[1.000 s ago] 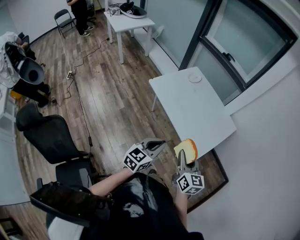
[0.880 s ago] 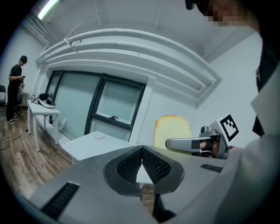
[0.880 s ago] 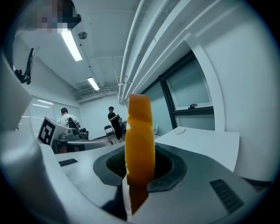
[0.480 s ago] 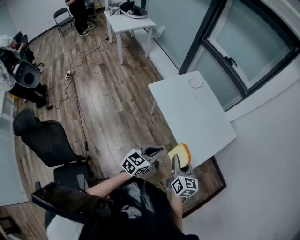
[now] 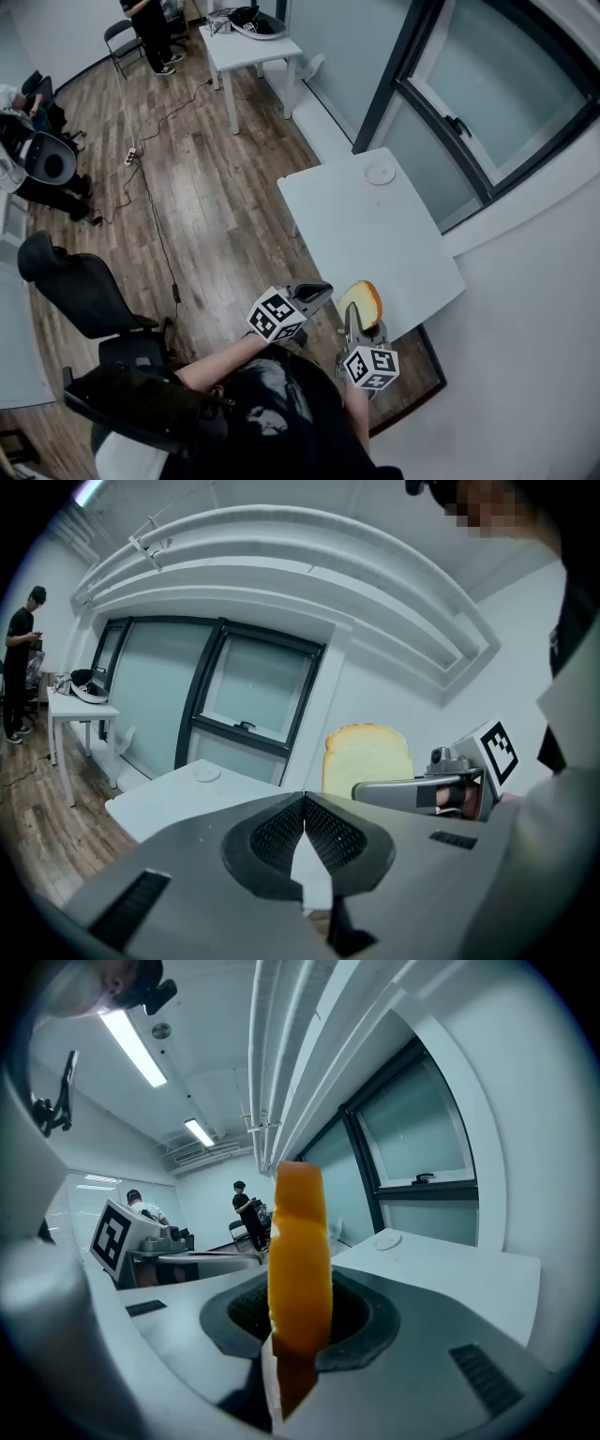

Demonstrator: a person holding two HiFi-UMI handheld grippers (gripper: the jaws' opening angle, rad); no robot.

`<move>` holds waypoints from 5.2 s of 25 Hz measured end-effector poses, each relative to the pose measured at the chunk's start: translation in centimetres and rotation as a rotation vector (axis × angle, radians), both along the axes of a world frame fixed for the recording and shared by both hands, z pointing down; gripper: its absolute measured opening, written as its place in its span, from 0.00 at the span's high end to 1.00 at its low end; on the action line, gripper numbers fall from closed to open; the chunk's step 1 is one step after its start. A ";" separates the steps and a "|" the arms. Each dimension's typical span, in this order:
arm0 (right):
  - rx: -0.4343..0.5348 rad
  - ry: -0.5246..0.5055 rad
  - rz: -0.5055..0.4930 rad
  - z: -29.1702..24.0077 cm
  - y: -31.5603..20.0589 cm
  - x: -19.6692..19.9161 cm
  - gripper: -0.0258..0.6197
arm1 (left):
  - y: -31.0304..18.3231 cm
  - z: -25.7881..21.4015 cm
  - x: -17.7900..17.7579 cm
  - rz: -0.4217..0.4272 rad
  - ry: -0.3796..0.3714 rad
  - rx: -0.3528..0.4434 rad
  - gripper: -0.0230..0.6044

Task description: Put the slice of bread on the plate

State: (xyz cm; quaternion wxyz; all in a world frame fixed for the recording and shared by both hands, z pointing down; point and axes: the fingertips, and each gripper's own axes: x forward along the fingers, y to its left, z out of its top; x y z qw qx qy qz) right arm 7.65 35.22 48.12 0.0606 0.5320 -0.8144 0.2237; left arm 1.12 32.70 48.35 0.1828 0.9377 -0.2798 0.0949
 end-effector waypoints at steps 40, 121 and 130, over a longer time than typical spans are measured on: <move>-0.137 0.064 0.043 6.6 -29.9 2.6 0.81 | -29.2 6.5 2.3 0.098 -0.078 -0.109 0.96; -0.856 0.233 -0.065 33.4 -58.7 12.8 0.19 | -45.8 19.9 7.5 0.224 -0.100 -0.427 0.96; -0.619 0.142 0.026 24.8 -53.2 12.5 0.49 | -45.6 16.1 6.7 0.195 -0.092 -0.286 0.96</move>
